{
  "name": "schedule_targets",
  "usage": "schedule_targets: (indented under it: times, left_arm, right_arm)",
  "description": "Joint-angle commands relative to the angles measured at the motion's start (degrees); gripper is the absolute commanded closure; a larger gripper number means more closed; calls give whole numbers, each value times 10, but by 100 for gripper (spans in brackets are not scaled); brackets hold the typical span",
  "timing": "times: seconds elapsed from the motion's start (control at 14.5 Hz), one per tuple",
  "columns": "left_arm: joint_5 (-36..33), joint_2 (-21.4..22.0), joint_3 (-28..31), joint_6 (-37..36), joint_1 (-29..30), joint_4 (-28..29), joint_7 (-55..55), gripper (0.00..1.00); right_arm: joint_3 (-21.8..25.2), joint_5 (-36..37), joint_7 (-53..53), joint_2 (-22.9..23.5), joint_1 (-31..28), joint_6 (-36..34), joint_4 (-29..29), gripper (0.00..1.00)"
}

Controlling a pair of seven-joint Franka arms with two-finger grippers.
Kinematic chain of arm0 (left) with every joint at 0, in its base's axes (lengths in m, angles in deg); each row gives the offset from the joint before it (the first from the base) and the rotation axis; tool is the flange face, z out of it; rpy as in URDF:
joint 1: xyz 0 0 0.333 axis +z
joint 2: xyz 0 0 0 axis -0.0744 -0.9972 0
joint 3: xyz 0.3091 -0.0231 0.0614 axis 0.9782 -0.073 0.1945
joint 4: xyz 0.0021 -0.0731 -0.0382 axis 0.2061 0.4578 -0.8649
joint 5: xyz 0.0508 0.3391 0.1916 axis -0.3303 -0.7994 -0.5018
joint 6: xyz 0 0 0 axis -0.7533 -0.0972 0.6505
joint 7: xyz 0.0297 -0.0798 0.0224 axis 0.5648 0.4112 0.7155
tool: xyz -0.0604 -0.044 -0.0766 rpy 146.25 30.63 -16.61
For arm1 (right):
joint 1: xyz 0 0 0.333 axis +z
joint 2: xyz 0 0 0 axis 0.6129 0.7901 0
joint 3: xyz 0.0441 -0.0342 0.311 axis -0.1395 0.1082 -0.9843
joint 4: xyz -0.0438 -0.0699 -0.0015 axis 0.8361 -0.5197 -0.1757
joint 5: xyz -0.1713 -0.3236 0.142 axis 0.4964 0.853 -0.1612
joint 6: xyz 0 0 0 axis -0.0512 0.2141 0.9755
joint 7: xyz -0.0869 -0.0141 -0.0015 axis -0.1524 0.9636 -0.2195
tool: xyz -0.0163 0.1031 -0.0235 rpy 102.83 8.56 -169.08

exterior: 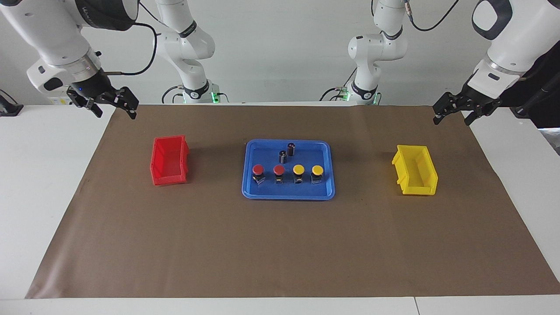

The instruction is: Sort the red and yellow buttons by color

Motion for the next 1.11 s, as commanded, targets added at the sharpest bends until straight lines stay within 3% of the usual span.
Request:
schedule_targets:
  times: [0.0, 0.69, 1.04]
  left_arm:
    - [-12, 18, -2, -1, -5, 20, 8, 0]
    - [-13, 18, -1, -3, -4, 20, 7, 0]
    - [-12, 18, -1, 0, -3, 21, 7, 0]
  right_arm:
    - [0, -6, -15, -10, -2, 5, 12, 0]
    - [0, -5, -15, -10, 0, 5, 11, 0]
    - [-23, -15, -5, 8, 8, 19, -22, 0]
